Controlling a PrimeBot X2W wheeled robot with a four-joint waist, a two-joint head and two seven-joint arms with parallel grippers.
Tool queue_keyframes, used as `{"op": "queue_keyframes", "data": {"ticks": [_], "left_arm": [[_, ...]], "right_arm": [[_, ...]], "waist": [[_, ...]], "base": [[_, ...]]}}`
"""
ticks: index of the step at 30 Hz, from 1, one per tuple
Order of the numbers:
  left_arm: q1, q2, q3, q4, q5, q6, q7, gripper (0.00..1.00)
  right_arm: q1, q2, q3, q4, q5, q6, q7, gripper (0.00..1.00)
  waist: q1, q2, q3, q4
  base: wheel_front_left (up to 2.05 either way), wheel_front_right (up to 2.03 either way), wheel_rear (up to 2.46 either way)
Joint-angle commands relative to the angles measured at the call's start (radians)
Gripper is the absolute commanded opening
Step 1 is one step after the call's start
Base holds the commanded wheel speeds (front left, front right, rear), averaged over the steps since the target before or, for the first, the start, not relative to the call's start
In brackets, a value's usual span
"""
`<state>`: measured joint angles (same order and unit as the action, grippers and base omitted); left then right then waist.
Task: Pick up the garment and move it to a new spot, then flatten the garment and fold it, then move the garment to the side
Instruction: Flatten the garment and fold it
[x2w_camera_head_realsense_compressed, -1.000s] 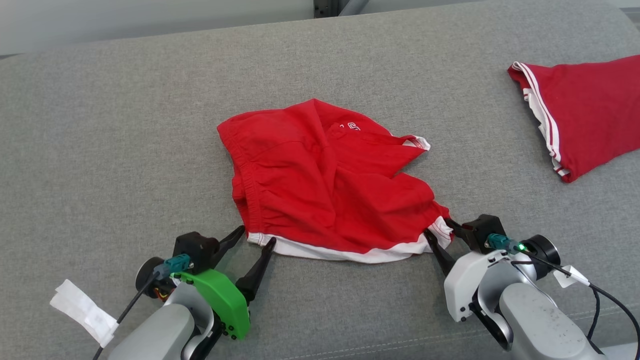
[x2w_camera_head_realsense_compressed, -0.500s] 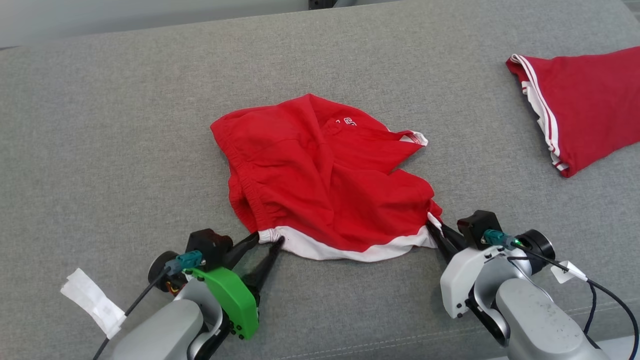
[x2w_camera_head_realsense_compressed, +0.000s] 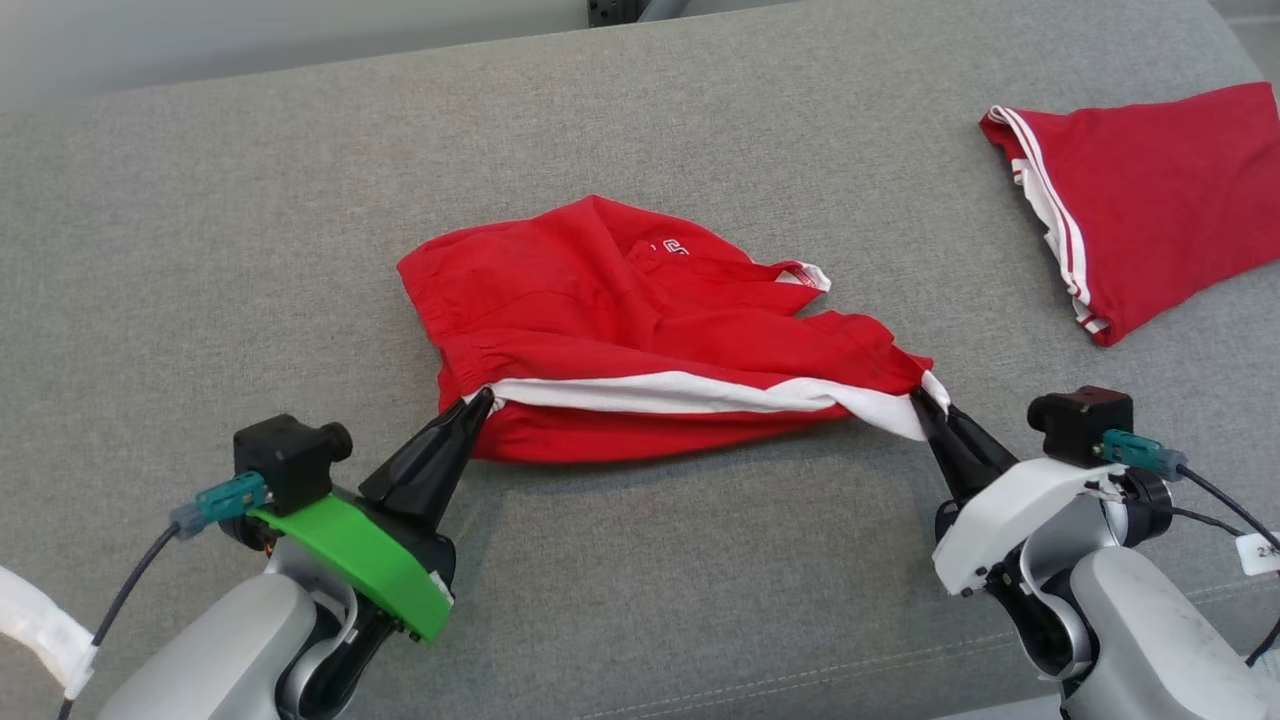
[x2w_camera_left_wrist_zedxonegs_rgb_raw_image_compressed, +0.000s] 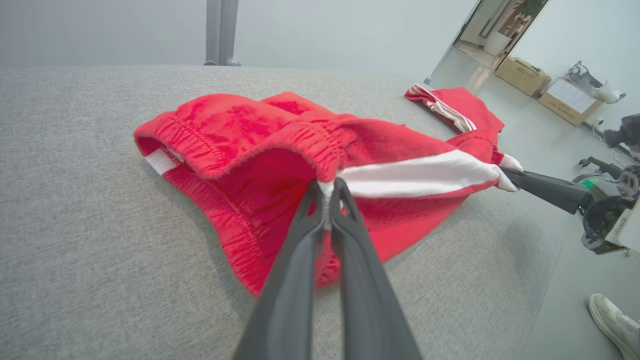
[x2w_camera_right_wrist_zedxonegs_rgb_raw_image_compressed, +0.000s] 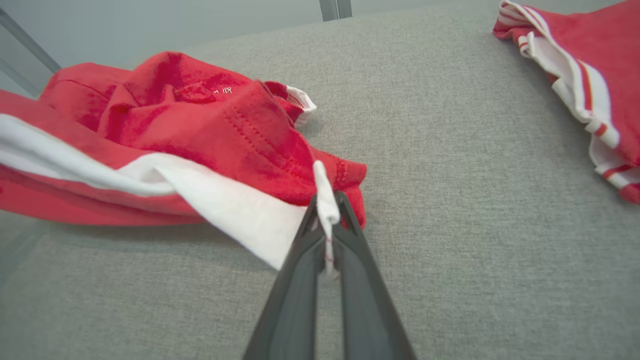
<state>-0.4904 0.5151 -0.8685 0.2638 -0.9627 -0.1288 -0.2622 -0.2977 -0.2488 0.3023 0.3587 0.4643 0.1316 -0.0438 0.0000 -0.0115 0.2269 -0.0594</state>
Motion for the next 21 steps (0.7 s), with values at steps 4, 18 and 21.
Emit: {"op": "queue_keyframes", "data": {"ticks": [4, 18, 21], "left_arm": [[0.056, 0.076, 0.030, -0.174, -0.045, 0.020, 0.017, 0.00], [0.130, 0.247, 0.109, -0.635, -0.089, 0.156, 0.070, 0.00], [0.124, 0.281, 0.149, -0.721, -0.115, 0.175, 0.072, 0.00]], "right_arm": [[0.083, -0.039, -0.024, -0.172, 0.221, -0.002, 0.078, 0.00], [0.241, -0.086, -0.230, -0.518, 0.612, -0.001, 0.196, 0.00], [0.265, -0.080, -0.296, -0.608, 0.706, -0.001, 0.227, 0.00]], "waist": [[0.0000, 0.0115, -0.008, -0.010], [0.0000, 0.0115, -0.007, -0.035], [0.0000, 0.0115, 0.001, -0.036]], "base": [[0.00, 0.00, 0.00], [0.00, 0.00, 0.00], [0.00, 0.00, 0.00]]}}
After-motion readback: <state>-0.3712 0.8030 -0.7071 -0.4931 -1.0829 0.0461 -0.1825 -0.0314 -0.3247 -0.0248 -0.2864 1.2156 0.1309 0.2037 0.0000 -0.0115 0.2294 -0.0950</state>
